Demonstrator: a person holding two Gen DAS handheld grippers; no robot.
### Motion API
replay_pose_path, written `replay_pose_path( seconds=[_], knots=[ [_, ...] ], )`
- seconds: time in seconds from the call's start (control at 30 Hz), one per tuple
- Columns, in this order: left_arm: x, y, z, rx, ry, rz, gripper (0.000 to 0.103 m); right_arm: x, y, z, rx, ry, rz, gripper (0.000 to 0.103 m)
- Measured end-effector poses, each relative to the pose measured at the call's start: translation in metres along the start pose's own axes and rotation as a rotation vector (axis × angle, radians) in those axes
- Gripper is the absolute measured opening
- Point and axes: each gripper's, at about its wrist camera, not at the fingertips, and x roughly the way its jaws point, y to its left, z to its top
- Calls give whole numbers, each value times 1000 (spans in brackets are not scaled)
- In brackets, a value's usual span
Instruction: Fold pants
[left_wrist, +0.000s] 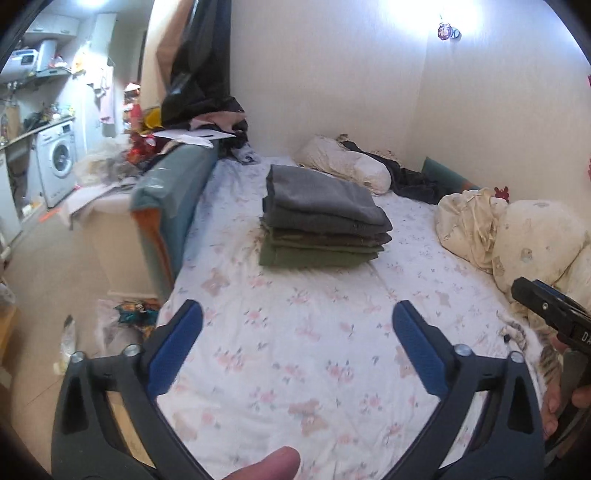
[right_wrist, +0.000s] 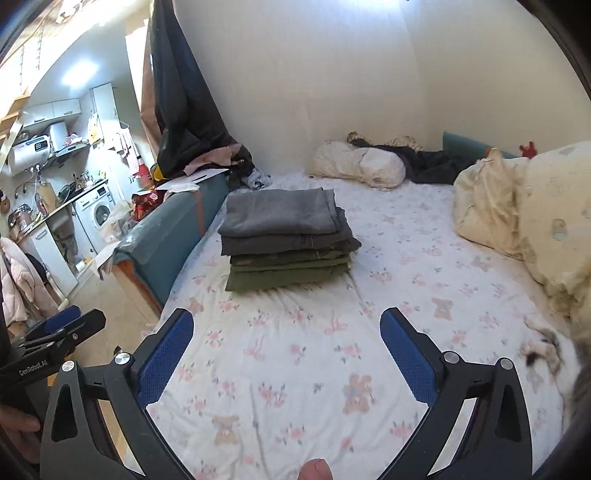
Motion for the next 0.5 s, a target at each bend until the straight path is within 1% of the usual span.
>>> replay_pose_path(
  seconds=[0.07, 0.13, 0.17, 0.23, 0.3, 0.4, 0.47, 0.5],
  knots=[
    [-13, 0, -14, 6, -7, 9, 102, -14, 4, -12, -9, -7, -23, 103],
    [-21, -1, -29, 9, 2, 18, 102, -25, 9, -28, -35, -15, -48, 103],
    [-24, 0, -36, 3, 5, 8, 102, -30, 12, -36, -44, -18, -58, 103],
    [-28, 2, -52, -13, 4, 6, 102, -37, 16, -52, -58, -26, -65, 103],
    [-30, 1, -67, 5, -8, 21, 102, -43, 18, -69, -58, -39, -68, 103],
    [-27, -5, -83, 59, -11, 64, 102, -39, 15, -89, -55, -23, -70, 103],
    [-27, -7, -89, 79, -27, 39, 102, -36, 14, -99, -40, -7, -71, 103],
    [-28, -9, -91, 88, -52, 41, 102, -33, 10, -106, -23, -7, -61, 103]
  ],
)
